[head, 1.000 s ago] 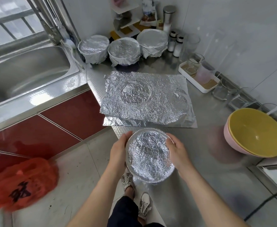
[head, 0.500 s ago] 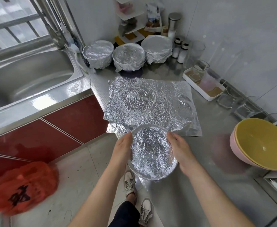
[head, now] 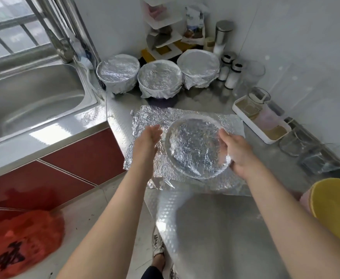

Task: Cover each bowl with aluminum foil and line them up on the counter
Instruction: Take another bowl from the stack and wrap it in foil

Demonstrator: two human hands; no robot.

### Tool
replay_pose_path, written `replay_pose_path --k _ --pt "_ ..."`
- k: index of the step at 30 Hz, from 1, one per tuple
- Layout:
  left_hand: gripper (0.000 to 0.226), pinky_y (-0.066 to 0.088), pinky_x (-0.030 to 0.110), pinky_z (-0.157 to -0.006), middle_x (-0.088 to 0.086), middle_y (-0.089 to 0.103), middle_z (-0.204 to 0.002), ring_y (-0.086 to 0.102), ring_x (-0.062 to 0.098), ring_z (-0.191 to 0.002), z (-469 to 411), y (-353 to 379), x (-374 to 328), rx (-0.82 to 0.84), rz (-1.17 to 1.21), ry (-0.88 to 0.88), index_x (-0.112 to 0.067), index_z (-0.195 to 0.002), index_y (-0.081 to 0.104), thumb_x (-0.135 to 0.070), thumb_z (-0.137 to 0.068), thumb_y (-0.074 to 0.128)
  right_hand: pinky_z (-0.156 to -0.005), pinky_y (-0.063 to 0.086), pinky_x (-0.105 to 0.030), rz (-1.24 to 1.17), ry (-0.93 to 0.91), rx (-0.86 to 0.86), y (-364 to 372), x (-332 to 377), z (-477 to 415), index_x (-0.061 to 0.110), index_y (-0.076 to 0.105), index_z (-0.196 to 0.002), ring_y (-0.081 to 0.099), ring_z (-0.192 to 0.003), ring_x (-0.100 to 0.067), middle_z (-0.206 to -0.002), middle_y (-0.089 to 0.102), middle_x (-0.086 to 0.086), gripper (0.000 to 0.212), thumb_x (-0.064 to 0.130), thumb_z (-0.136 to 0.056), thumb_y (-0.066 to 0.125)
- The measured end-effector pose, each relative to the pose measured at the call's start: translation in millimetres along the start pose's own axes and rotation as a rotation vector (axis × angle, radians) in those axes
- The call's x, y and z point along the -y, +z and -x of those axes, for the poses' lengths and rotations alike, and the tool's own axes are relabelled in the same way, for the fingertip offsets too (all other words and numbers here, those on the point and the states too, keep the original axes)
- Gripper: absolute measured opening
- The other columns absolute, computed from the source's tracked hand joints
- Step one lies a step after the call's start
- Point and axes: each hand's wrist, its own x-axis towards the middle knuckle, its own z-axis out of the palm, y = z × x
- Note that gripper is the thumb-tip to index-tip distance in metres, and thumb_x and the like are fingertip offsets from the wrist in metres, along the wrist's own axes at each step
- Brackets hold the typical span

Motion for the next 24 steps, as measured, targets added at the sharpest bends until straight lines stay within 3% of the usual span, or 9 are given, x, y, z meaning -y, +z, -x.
replay_pose_path --k 4,7,9,12,14,16,19,22,24 --pt "0.038 0.037 0.041 -0.109 0.005 0.05 -0.143 0.048 0.021 -0.129 -37 -3 37 0.136 -0.744 0.18 -0.017 -0.139 0.05 -0.027 -0.105 0.035 -0.094 0.043 -0.042 -0.088 0.069 -0.132 -14 7 -43 0.017 0.063 -0.078 0.057 -0.089 -0.023 -0.082 0.061 -0.001 0.031 0.043 -0.093 0.057" --pt "0.048 0.018 0.044 -0.119 0.004 0.02 -0.16 0.019 0.024 -0.147 -49 8 69 0.343 -1.307 0.349 -0.028 -0.151 0.028 -0.023 -0.104 0.035 -0.081 0.048 -0.033 -0.15 0.108 -0.226 -14 18 -73 0.02 0.062 -0.078 0.059 -0.076 -0.017 -0.079 0.061 0.001 0.029 0.042 -0.095 0.055" --pt "0.053 0.016 0.046 -0.12 0.004 0.013 -0.161 0.015 0.026 -0.148 -44 15 72 0.345 -1.51 0.402 -0.032 -0.152 0.022 -0.019 -0.102 0.036 -0.083 0.047 -0.036 -0.229 0.137 -0.251 -13 23 -87 0.02 0.06 -0.076 0.059 -0.082 -0.019 -0.081 0.06 0.002 0.031 0.043 -0.096 0.053" --pt "0.045 0.046 0.044 -0.103 0.004 0.057 -0.135 0.058 0.025 -0.117 -28 29 65 0.326 -1.677 0.458 -0.027 -0.138 0.048 -0.011 -0.096 0.039 -0.078 0.044 -0.035 -0.28 0.16 -0.267 -13 30 -105 0.02 0.058 -0.069 0.055 -0.081 -0.02 -0.076 0.056 0.002 0.036 0.045 -0.095 0.053" --pt "0.036 0.056 0.038 -0.081 0.001 0.068 -0.106 0.066 0.02 -0.09 -13 35 57 0.41 -1.735 0.41 -0.021 -0.118 0.061 -0.009 -0.092 0.04 -0.073 0.044 -0.031 -0.283 0.18 -0.27 -12 34 -113 0.021 0.056 -0.068 0.053 -0.072 -0.018 -0.072 0.054 0.002 0.037 0.045 -0.096 0.052" --pt "0.032 0.057 0.035 -0.077 0.001 0.07 -0.098 0.066 0.019 -0.084 -6 37 55 0.448 -1.696 0.327 -0.018 -0.112 0.064 -0.008 -0.091 0.043 -0.061 0.041 -0.024 -0.278 0.179 -0.279 -9 36 -120 0.021 0.053 -0.068 0.051 -0.061 -0.013 -0.069 0.052 0.005 0.037 0.044 -0.097 0.05" --pt "0.033 0.057 0.033 -0.084 0.0 0.069 -0.111 0.066 0.016 -0.095 -29 36 40 0.276 -1.465 0.312 -0.02 -0.12 0.062 -0.007 -0.094 0.046 -0.06 0.047 -0.023 -0.292 0.195 -0.3 -6 39 -130 0.021 0.053 -0.073 0.057 -0.065 -0.012 -0.077 0.059 0.003 0.034 0.044 -0.098 0.049" --pt "0.043 0.043 0.04 -0.106 0.005 0.049 -0.143 0.047 0.022 -0.129 -79 33 29 0.15 -1.317 0.425 -0.02 -0.139 0.047 -0.013 -0.097 0.04 -0.091 0.051 -0.044 -0.33 0.22 -0.335 -1 41 -138 0.023 0.056 -0.077 0.065 -0.089 -0.02 -0.11 0.068 -0.006 0.03 0.045 -0.096 0.051" --pt "0.049 0.024 0.05 -0.117 0.011 0.03 -0.156 0.025 0.028 -0.144 -110 36 27 0.204 -1.404 0.4 -0.018 -0.148 0.032 -0.022 -0.099 0.037 -0.095 0.048 -0.05 -0.323 0.223 -0.36 3 43 -148 0.023 0.055 -0.077 0.066 -0.096 -0.023 -0.115 0.066 -0.006 0.03 0.045 -0.097 0.049"
